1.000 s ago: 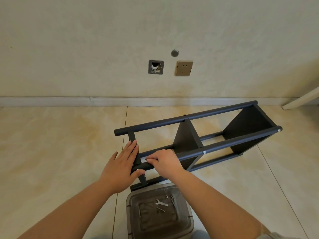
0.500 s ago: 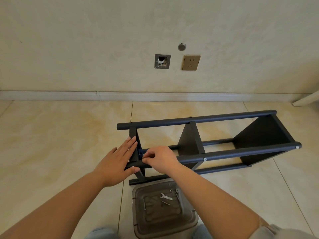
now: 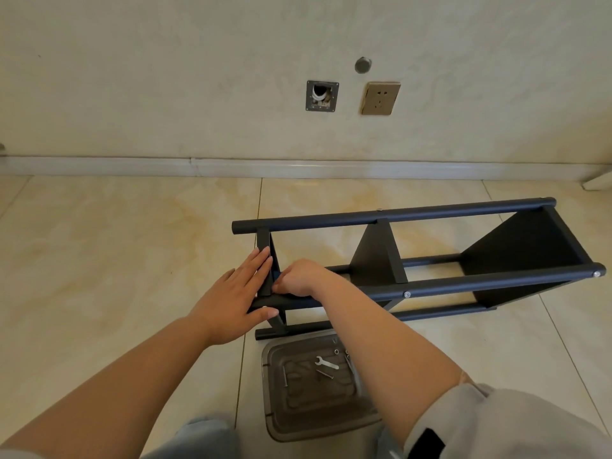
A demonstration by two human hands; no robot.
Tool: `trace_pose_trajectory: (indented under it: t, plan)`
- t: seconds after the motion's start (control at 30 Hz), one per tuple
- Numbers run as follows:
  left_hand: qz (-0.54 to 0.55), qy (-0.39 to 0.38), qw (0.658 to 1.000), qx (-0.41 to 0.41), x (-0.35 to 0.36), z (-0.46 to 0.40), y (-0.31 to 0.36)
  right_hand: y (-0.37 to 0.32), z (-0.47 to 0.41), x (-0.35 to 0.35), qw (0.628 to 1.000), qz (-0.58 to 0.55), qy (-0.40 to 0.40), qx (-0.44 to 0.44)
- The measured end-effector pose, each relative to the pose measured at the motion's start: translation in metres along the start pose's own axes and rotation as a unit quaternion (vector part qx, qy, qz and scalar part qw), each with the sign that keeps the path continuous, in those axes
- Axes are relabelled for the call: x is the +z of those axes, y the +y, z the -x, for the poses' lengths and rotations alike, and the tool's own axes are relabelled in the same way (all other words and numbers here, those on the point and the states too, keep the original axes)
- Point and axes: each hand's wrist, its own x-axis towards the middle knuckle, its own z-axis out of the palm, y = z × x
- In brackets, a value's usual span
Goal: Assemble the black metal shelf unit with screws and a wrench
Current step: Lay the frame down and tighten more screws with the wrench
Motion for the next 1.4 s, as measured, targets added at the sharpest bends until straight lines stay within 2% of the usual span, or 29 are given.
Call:
trace_pose_trajectory:
  t: [0.23, 0.43, 0.63, 1.1, 1.4]
  plan:
    - [0.003, 0.012, 1.0, 0.003, 0.001, 0.0, 0.0, -0.001, -0.01, -0.006, 0.996, -0.077, -0.029, 0.041]
    - [0.017, 0.021, 1.0, 0.002, 0.004, 0.0, -0.001, -0.003, -0.01, -0.012, 0.986, -0.127, -0.098, 0.049]
    - [0.024, 0.025, 0.999, 0.012, 0.003, 0.001, -0.001, 0.002, -0.02, -0.007, 0.978, -0.16, -0.118, 0.057]
    - [0.028, 0.034, 0.999, 0.019, 0.005, 0.002, -0.003, 0.008, -0.021, -0.009, 0.968, -0.175, -0.176, 0.042]
    - [0.031, 0.038, 0.999, 0.021, 0.007, 0.001, -0.005, 0.007, -0.021, -0.008, 0.973, -0.158, -0.163, 0.043]
